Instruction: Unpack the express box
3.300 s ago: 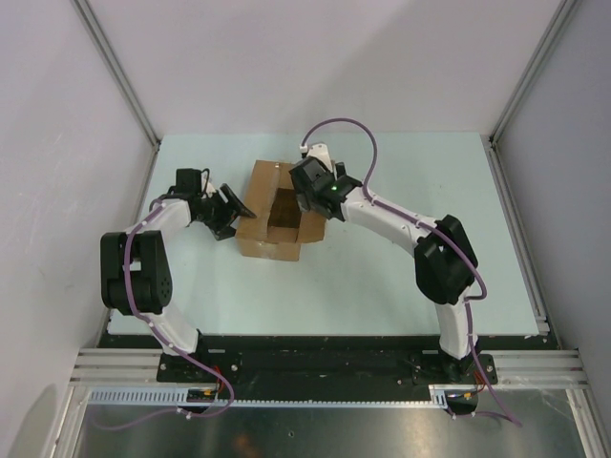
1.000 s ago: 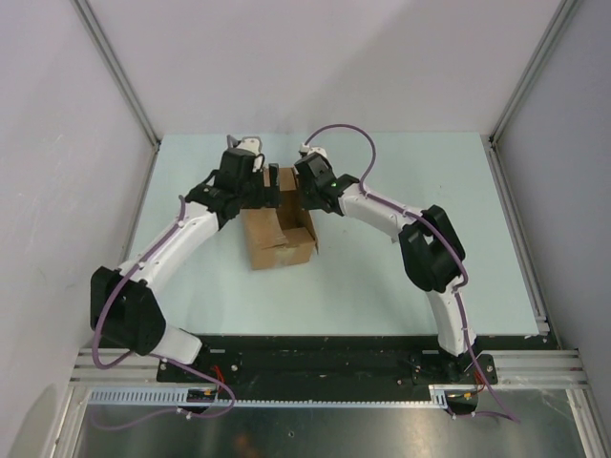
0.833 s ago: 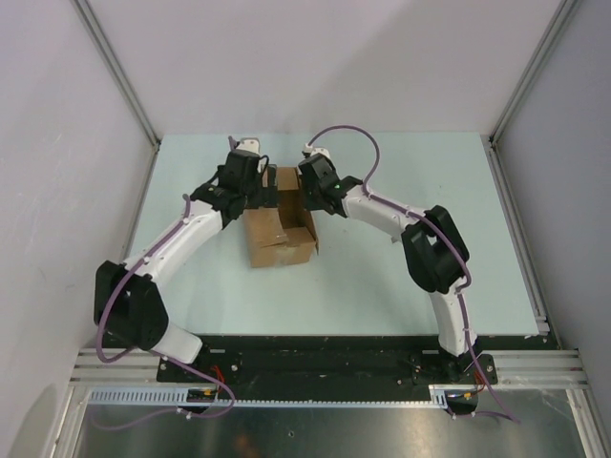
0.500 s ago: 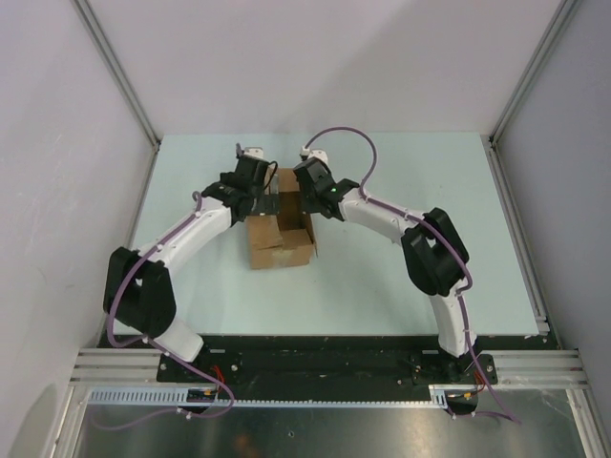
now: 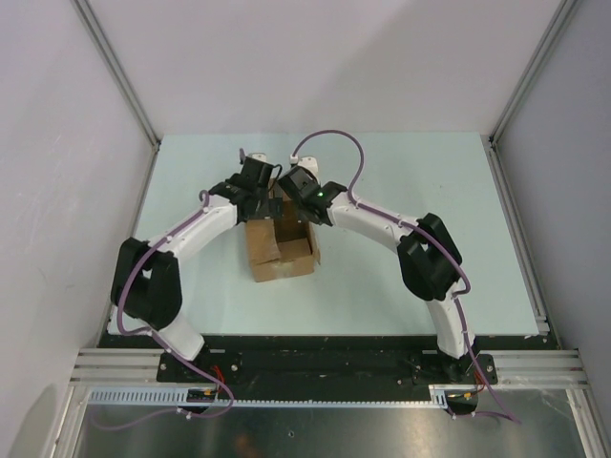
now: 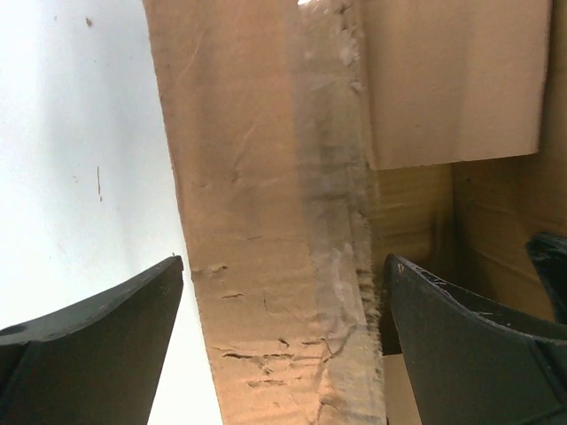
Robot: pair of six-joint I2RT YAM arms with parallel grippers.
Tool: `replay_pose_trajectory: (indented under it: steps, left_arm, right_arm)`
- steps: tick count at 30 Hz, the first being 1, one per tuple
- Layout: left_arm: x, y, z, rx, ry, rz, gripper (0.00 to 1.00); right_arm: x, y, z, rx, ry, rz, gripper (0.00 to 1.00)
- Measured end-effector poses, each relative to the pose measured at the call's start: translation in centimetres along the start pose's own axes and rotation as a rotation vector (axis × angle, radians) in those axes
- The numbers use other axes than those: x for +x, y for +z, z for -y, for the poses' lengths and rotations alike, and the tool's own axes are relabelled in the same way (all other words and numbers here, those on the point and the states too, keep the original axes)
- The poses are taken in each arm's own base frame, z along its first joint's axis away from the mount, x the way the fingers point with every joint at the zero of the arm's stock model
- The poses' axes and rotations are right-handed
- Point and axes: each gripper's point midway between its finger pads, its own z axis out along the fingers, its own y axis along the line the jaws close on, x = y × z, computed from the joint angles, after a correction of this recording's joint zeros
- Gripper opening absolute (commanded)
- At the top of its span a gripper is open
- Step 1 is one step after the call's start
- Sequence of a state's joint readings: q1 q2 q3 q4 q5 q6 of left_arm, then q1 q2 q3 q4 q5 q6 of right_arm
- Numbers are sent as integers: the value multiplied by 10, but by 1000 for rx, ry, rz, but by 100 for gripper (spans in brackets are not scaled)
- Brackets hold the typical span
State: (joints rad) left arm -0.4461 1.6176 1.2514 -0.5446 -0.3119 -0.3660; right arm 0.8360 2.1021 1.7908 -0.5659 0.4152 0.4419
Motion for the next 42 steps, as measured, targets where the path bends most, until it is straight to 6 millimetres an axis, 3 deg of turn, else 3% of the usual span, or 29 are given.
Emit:
replay_pose_trajectory:
  steps: [7,16,22,28,31,36,42]
  left_arm:
    - [13,16,-6,-57,-38,-38,100]
    - [12,17,-18,-60,-98,-55,95]
    - [-16,-10,-39,-14,-199,13,95]
    - [-38,-37,-71,-50,-269,116,95]
    - [-27,-36,-87,-108,-277,116,95]
    - [12,-23,-109,-211,-260,39,95]
    - [28,-8,-114,-250,-263,-20,95]
  right_arm:
    - [1,0,2,9,15,-3,0]
    - [0,3,1,-1,47,-4,0]
    - [-4,5,-5,-29,80,2,0]
    - [-5,11,7,-6,93,-7,0]
    - [-6,12,9,-7,101,-8,0]
    - [-6,12,9,-8,103,-9,0]
    - [-6,12,8,-11,105,-10,0]
